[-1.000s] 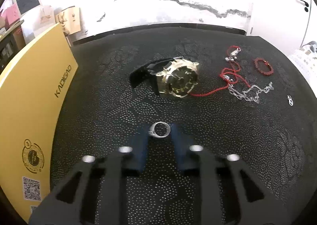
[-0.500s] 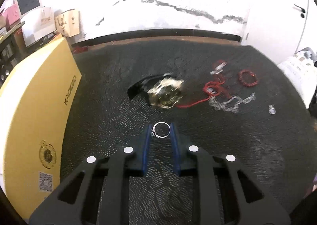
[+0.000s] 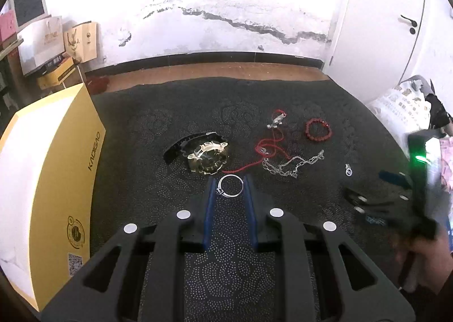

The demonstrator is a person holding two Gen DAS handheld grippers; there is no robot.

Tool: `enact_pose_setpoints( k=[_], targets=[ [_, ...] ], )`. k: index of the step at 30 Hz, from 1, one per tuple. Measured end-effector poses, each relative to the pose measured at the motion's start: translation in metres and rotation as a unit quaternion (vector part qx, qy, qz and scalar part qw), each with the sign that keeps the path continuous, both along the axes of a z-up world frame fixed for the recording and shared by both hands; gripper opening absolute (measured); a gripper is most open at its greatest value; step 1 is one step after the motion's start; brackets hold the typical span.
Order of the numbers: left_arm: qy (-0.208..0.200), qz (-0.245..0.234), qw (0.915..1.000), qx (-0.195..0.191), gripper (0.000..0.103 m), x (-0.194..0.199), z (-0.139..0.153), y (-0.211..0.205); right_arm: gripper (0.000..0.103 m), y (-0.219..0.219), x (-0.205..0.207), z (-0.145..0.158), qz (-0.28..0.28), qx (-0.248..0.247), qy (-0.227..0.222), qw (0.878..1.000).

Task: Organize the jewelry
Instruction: 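Lift the silver ring with the left tool while the right tool grasps the silver pendant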

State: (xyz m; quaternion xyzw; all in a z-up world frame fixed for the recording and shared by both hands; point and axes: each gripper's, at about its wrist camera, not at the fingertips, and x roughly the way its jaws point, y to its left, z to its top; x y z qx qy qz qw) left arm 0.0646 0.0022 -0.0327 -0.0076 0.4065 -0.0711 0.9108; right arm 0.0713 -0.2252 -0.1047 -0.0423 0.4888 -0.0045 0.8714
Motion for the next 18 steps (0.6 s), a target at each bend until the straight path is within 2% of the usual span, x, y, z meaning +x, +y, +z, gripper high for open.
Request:
enact_pose_setpoints(
  k=[1, 2, 3, 4, 9, 11, 13, 14, 18],
  targets=[
    [0.000, 0.001, 1.0000, -0.001, 0.020, 0.000, 0.000, 0.000, 0.097, 0.001, 0.010, -0.008, 0.004, -0.010, 0.000, 1.000],
    [0.001, 0.001, 1.0000, -0.002, 0.014, 0.000, 0.001, 0.001, 0.097, -0.003, 0.013, -0.009, 0.001, 0.009, -0.012, 1.000],
    [0.003, -0.001, 1.0000, -0.001, 0.008, 0.001, 0.001, 0.001, 0.097, -0.010, 0.016, -0.011, -0.005, 0.027, -0.002, 1.000],
    [0.003, -0.002, 1.0000, -0.001, 0.008, 0.001, 0.001, 0.002, 0.097, -0.015, 0.016, -0.012, -0.013, 0.041, 0.003, 0.999],
    [0.006, -0.009, 0.9999, 0.003, 0.007, 0.005, -0.001, 0.002, 0.096, -0.020, 0.009, -0.012, 0.002, 0.042, -0.002, 0.999],
    [0.009, -0.006, 0.9999, -0.003, 0.005, 0.008, -0.001, 0.004, 0.087, -0.019, 0.011, -0.010, 0.001, 0.045, -0.006, 0.999],
    [0.004, -0.004, 1.0000, -0.004, 0.004, 0.009, 0.003, 0.008, 0.052, -0.018, 0.011, -0.005, 0.005, 0.046, -0.016, 0.999],
    [0.003, -0.005, 1.0000, -0.002, 0.004, 0.008, 0.004, 0.010, 0.048, -0.018, 0.013, -0.005, 0.006, 0.047, -0.018, 0.999],
    [0.016, -0.002, 0.9999, 0.005, 0.004, 0.003, -0.003, 0.023, 0.047, -0.020, 0.013, -0.005, 0.008, 0.045, -0.016, 0.999]
  ],
)
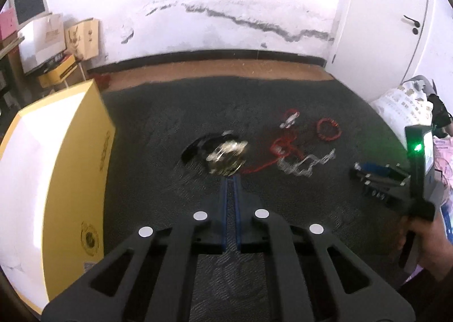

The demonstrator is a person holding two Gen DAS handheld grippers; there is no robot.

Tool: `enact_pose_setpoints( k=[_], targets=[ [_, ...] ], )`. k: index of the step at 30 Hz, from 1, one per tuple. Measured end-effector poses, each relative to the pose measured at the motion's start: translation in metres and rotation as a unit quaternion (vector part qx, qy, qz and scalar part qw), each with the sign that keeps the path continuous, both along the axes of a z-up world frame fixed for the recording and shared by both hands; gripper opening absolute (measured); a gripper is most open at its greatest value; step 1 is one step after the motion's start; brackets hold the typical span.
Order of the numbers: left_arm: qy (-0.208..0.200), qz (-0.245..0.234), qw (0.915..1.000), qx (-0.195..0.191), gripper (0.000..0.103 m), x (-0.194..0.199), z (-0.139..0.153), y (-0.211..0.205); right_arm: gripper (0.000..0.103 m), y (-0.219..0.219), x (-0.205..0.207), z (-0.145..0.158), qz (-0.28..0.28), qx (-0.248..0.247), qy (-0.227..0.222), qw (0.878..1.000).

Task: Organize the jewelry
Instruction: 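Lift the silver ring with the left tool while the right tool grasps the silver pendant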

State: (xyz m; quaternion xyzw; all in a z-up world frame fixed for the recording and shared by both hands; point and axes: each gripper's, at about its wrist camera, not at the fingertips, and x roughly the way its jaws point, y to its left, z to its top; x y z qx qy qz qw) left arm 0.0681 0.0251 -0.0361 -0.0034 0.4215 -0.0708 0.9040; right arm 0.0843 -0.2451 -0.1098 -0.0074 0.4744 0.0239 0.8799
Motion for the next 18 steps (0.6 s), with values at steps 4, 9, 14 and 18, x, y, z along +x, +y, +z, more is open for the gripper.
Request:
enact_pose_setpoints(
  k=[4, 9, 14, 18],
  targets=[
    [0.039, 0.017, 0.9991, 0.006, 0.006, 0.000, -0.025, 0.012, 0.049, 0.005, -0.001, 0.000, -0.007, -0.002, 0.002, 1.000],
    [0.051, 0.031, 0.9982, 0.004, 0.073, 0.003, -0.047, 0.013, 0.084, 0.006, 0.003, -0.002, -0.036, -0.017, 0.017, 0.999],
    [0.034, 0.013, 0.9993, 0.010, 0.082, 0.013, -0.062, -0.005, 0.087, 0.002, 0.002, -0.005, -0.032, -0.003, 0.017, 0.999],
    [0.042, 0.015, 0.9983, 0.037, 0.082, 0.022, -0.085, -0.009, 0.087, 0.001, 0.001, -0.006, -0.029, -0.003, 0.016, 0.999]
  ],
)
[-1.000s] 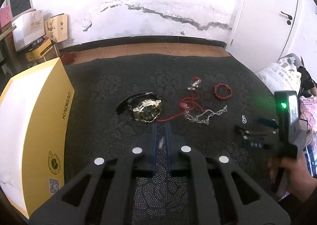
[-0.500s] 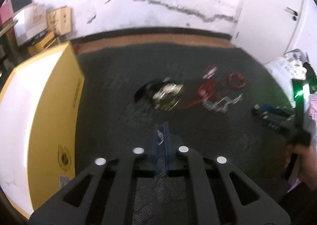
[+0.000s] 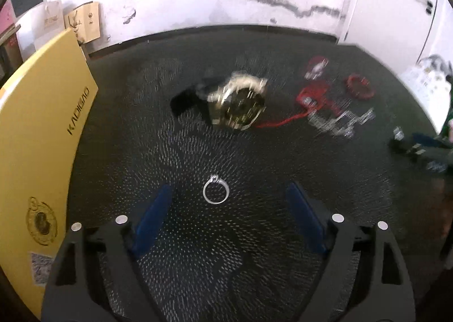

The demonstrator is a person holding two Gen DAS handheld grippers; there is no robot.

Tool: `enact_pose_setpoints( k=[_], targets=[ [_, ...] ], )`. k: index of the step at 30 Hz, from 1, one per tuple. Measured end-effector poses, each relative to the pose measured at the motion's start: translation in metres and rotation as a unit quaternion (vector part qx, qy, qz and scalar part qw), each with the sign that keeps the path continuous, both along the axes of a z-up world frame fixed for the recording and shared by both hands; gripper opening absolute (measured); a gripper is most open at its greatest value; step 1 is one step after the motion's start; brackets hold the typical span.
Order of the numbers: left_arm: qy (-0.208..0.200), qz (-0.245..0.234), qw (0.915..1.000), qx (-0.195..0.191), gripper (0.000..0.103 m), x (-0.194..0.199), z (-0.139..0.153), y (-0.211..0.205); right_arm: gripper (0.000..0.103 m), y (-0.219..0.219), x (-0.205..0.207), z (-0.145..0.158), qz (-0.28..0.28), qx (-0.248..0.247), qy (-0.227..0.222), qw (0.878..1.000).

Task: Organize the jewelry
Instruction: 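Lift the silver ring with the left tool while the right tool grasps the silver pendant, then carry the ring into the white box and open the left tool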

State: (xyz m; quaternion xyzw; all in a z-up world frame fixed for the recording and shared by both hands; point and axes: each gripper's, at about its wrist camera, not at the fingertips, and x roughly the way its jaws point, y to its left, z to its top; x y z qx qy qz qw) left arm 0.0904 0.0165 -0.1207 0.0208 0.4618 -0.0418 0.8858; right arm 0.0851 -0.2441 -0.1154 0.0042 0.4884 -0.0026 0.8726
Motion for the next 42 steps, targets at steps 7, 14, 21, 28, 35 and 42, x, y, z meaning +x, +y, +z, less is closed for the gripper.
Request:
enact_pose_setpoints(
  k=[7, 14, 21, 28, 35, 42],
  targets=[
    [-0.021, 0.002, 0.9998, 0.007, 0.075, -0.001, -0.003, 0.001, 0.086, 0.000, 0.000, 0.000, 0.000, 0.000, 0.005, 1.000],
    [-0.030, 0.018, 0.9991, 0.024, 0.018, -0.001, 0.002, 0.007, 0.086, 0.001, 0.004, 0.001, 0.000, 0.001, 0.013, 1.000],
    [-0.030, 0.021, 0.9989, 0.028, 0.018, -0.001, 0.004, 0.006, 0.086, 0.000, 0.003, 0.001, 0.004, 0.002, 0.011, 1.000],
    [-0.045, 0.010, 0.9985, 0.027, 0.018, -0.006, 0.026, -0.006, 0.078, 0.000, 0.000, 0.000, 0.009, 0.002, 0.005, 1.000],
    [-0.058, -0.010, 0.9980, 0.025, 0.018, -0.012, 0.045, -0.018, 0.012, 0.007, -0.002, 0.006, 0.030, 0.019, -0.006, 0.999],
    [-0.054, 0.001, 0.9984, 0.019, 0.018, -0.015, 0.062, -0.009, 0.003, 0.009, -0.003, 0.026, 0.026, 0.036, -0.024, 0.999]
  ],
)
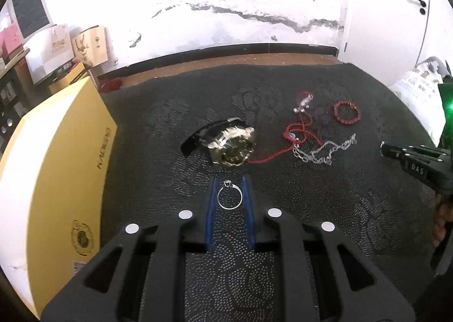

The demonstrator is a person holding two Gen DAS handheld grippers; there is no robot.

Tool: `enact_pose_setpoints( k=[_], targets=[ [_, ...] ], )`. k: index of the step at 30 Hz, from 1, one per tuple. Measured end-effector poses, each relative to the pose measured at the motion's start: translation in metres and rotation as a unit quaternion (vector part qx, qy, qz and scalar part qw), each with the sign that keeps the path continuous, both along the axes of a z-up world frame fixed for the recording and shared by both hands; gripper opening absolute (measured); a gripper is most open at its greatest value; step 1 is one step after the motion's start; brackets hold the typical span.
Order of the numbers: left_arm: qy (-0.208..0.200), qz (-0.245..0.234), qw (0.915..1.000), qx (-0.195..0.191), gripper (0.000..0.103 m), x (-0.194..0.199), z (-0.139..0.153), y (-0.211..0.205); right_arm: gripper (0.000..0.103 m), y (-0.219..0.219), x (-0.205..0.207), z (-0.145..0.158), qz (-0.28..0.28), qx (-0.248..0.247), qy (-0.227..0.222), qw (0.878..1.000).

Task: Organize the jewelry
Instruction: 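Carry the ring into the white box and open the left tool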

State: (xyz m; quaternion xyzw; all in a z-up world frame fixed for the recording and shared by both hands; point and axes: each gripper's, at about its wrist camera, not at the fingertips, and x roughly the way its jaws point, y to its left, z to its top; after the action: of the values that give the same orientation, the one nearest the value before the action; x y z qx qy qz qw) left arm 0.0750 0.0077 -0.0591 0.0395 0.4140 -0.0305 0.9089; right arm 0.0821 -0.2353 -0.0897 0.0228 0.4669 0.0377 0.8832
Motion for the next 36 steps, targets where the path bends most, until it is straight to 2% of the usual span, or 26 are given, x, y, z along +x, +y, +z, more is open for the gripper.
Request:
enact_pose_setpoints(
  k=[4, 8, 13, 17, 21, 26, 29, 33, 36],
  targets=[
    [0.000, 0.009, 0.9998, -0.018, 0.018, -0.003, 0.021, 0.010, 0.003, 0.010, -0.002, 0.015, 0.003, 0.006, -0.010, 1.000],
    [-0.007, 0.016, 0.9996, -0.021, 0.018, -0.011, 0.043, 0.023, 0.003, 0.034, -0.007, 0.044, 0.020, 0.018, -0.026, 0.999],
    [-0.023, 0.037, 0.9986, -0.029, 0.018, -0.024, 0.071, 0.054, 0.003, 0.095, -0.030, 0.090, 0.081, 0.023, -0.060, 0.995],
    [-0.044, 0.069, 0.9961, -0.033, 0.018, -0.037, 0.092, 0.096, 0.003, 0.144, -0.044, 0.112, 0.123, 0.025, -0.078, 0.989],
    [-0.056, 0.111, 0.9917, -0.034, 0.018, -0.045, 0.101, 0.142, 0.003, 0.192, -0.058, 0.126, 0.160, 0.032, -0.085, 0.983],
    [-0.040, 0.164, 0.9851, -0.035, 0.018, -0.047, 0.087, 0.202, 0.003, 0.247, -0.069, 0.138, 0.207, 0.040, -0.095, 0.973],
    [-0.012, 0.187, 0.9821, -0.023, 0.018, -0.042, 0.068, 0.230, 0.003, 0.272, -0.075, 0.144, 0.230, 0.046, -0.101, 0.967],
    [0.023, 0.202, 0.9791, -0.007, 0.018, -0.034, 0.041, 0.247, 0.003, 0.294, -0.079, 0.142, 0.248, 0.056, -0.098, 0.962],
    [0.033, 0.205, 0.9781, 0.006, 0.018, -0.031, 0.032, 0.255, 0.003, 0.302, -0.079, 0.136, 0.256, 0.058, -0.091, 0.961]
  ],
)
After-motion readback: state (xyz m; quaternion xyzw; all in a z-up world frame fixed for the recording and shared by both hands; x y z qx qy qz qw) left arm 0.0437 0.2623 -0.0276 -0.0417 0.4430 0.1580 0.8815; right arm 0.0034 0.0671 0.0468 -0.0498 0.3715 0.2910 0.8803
